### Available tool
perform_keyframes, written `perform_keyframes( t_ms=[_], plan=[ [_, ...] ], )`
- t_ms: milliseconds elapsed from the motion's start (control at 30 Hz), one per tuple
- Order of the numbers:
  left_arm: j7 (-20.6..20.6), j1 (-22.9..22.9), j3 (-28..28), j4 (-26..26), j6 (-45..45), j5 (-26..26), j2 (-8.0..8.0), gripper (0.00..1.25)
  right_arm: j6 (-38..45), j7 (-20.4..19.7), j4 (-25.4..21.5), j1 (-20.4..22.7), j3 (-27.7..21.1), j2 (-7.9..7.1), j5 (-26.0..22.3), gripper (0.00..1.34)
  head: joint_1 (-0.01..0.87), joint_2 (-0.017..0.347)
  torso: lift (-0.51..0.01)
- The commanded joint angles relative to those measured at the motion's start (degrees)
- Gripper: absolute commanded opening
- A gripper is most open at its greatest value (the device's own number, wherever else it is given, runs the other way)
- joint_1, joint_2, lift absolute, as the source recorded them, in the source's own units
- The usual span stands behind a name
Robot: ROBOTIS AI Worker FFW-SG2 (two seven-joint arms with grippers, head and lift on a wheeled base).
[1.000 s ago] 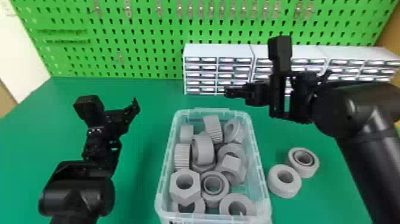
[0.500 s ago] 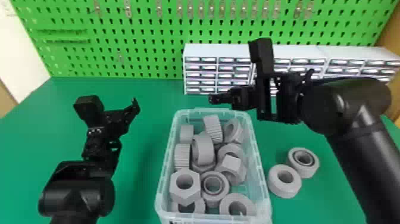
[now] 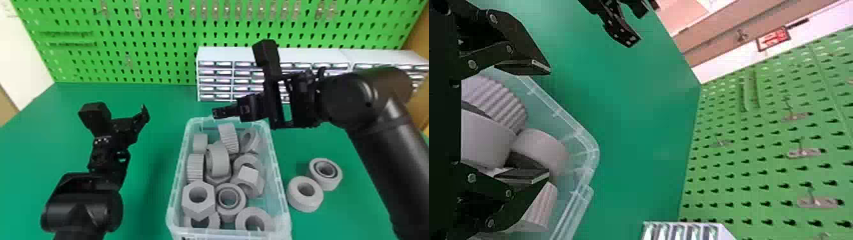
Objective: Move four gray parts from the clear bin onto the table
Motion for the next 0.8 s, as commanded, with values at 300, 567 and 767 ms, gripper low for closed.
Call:
perform_keyframes(
  t_ms=[300,567,767],
  plan=[
    [0.00,0.15,0.08,0.00,0.00,-0.07,0.00,1.09,10.66,0.00,2.72,-3.88,3.66,-0.44,-3.94,0.81,0.693,0.072,-0.052],
    [0.00,0.33,0.35,0.00,0.00,-0.07,0.09,1.09,12.94,0.00,5.27,-4.67,5.94,-0.62,-6.75,0.81,0.693,0.072,-0.052],
    [0.00,0.33,0.17,0.00,0.00,-0.24,0.09,1.09,14.26,0.00,6.33,-5.46,7.26,-0.71,-7.63,0.81,0.693,0.072,-0.052]
  ],
)
